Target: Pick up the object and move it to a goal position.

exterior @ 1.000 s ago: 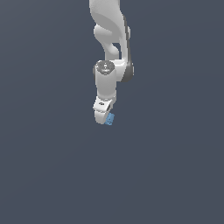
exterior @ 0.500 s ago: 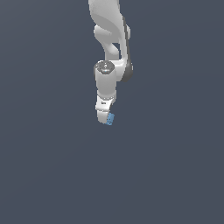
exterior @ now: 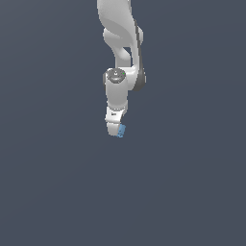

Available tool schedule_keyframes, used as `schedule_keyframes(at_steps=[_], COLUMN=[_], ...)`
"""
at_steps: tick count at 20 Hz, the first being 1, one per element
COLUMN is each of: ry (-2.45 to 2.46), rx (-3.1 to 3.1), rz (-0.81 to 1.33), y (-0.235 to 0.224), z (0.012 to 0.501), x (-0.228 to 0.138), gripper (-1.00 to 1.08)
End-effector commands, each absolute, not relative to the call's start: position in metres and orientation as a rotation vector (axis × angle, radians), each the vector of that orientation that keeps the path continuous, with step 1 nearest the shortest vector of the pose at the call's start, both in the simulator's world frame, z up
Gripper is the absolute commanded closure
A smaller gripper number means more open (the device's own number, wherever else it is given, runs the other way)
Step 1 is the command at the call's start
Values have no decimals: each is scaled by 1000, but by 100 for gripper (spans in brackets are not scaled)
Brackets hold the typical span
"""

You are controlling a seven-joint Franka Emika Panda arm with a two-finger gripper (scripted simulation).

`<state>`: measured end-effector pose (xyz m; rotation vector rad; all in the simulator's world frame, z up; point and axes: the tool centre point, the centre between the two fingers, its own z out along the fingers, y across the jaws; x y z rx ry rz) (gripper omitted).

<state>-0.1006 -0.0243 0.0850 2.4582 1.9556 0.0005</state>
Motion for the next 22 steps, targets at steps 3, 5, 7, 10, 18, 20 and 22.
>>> schedule_keyframes(at_steps=[3,5,7,10,18,20,22], ry=[1959,1960,1960,1961,1961,1961,1961], rx=[2457,2456,2455,2455,2454,2454,2454], rz=[0,0,0,0,0,0,0], y=[-24,-24,-24,-24,-24,-24,-24], z=[68,58,51,43,41,41,41], x=[-102,-102,-102,-102,-102,-102,-102], gripper=[-92,-92,-92,-92,108,108,108])
